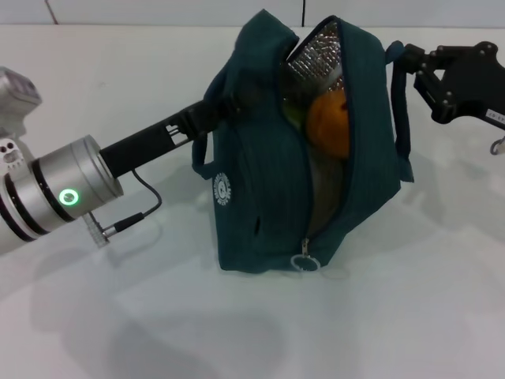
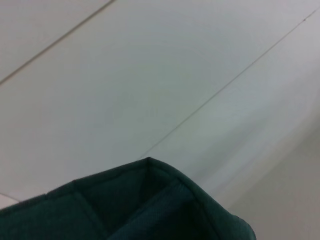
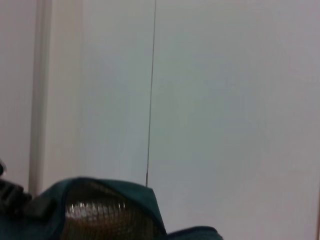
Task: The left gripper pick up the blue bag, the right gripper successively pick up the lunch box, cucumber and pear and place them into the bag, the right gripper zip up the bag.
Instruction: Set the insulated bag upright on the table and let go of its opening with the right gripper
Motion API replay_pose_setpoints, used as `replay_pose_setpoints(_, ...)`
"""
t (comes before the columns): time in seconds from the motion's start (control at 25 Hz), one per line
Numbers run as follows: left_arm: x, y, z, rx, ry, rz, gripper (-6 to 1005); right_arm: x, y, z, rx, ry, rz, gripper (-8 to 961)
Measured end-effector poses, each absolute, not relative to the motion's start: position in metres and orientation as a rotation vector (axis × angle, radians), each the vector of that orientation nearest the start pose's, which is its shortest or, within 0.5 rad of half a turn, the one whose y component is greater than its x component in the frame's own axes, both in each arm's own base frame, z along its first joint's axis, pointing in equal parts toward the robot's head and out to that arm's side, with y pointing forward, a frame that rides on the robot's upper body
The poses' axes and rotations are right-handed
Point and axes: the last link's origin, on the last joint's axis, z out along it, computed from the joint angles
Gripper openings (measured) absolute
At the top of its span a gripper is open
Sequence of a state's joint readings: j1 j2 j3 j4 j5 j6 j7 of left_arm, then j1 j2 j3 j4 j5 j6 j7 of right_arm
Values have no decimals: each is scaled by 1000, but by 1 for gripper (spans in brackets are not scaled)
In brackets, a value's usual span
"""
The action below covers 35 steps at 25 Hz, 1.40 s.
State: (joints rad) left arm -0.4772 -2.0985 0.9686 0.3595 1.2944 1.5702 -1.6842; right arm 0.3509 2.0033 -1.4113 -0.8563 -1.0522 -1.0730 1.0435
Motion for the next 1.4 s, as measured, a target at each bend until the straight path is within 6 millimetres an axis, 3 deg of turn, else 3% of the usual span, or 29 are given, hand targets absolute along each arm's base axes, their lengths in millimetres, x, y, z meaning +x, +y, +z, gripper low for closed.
replay_pose_setpoints(0.36, -224, 312, -33, -2361, -1364, -1536, 67, 215, 353, 29, -2301, 161, 868, 11)
replay_pose_setpoints(1.0, -237, 319, -41, -2280, -1394, -1441, 66, 213, 375, 9, -2332, 237, 836, 10)
replay_pose_setpoints(1.4, -243, 318, -40, -2236, -1418, -1440, 66, 215, 373, 7, -2338, 237, 835, 57)
